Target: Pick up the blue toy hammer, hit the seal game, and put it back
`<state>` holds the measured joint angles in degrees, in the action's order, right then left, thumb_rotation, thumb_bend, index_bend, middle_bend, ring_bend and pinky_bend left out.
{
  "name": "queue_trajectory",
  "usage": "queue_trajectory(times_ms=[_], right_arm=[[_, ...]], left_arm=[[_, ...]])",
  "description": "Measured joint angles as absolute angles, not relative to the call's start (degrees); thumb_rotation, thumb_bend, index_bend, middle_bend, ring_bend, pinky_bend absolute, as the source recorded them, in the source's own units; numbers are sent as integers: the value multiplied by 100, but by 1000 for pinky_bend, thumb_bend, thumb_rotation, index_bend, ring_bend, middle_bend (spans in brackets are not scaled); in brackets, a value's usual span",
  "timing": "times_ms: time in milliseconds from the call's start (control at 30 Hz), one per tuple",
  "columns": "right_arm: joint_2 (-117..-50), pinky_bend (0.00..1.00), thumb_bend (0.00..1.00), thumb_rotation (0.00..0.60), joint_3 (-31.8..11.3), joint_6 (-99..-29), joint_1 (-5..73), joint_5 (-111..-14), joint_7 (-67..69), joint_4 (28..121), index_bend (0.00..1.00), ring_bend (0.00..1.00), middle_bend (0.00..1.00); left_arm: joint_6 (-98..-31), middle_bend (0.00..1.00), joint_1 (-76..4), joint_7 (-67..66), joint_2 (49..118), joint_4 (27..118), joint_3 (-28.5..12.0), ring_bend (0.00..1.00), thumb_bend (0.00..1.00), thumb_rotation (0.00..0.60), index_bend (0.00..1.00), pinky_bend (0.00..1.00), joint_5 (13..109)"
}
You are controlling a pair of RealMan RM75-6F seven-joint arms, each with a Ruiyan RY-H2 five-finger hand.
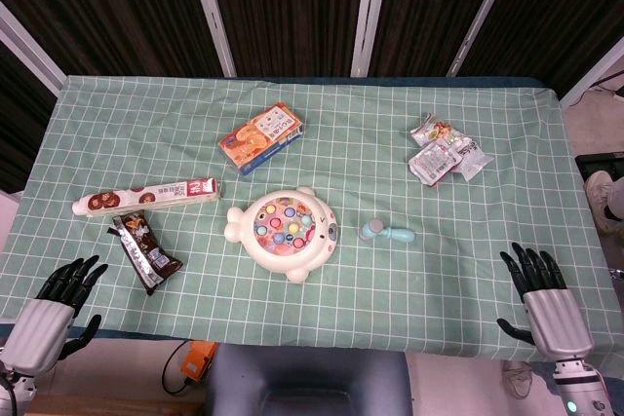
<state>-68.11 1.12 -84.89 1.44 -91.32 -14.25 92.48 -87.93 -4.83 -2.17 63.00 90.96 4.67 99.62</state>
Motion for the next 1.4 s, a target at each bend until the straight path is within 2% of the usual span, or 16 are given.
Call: queue_trajectory(times_ms=[433,533,633,700,800,967,1100,1400], right_arm=[[-6969,0,245,600,-83,-8449,325,-9118,-1033,8978,18,0,0],[-7016,8,246,600,-238,-8161,547,-8979,-818,8879,109,0,3],[-7029,73,246,600,-416,-7683,865,-8795,-557,8825,296,11,92],[-7026,110,255,600,-542,-7339,1095,-8661,-299,8822,387,46,147],[-7040,157,351,600,-786,-6772,1524,-8366,41,8825,463,95,182],[-7215,187,383,600,-1138,-6052,2122,-7718,65,8826,481,106,196],[-7310,193,444,600,-1236,-5878,2260,-7525,-35,8824,511,118,219],[-7809,193,462,600,-1446,-5435,2742,-6444,-587,8490,530,133,237]], left_arm=[[-8738,25,-526,-150,6292,9101,460,16,408,600,0,128,9965],[-8684,24,-559,-76,6270,9093,455,15,408,600,0,128,9941],[-8689,25,-569,-24,6252,9087,457,15,408,600,0,128,9947],[-8696,24,-568,-16,6249,9087,463,15,408,600,0,128,9957],[-8699,24,-568,-29,6252,9088,470,15,409,600,0,128,9970],[-8680,24,-575,-29,6248,9090,479,15,407,600,0,128,9973],[-8682,24,-576,-10,6242,9089,477,16,407,600,0,127,9965],[-8710,25,-576,44,6223,9070,504,16,408,600,0,128,10020]])
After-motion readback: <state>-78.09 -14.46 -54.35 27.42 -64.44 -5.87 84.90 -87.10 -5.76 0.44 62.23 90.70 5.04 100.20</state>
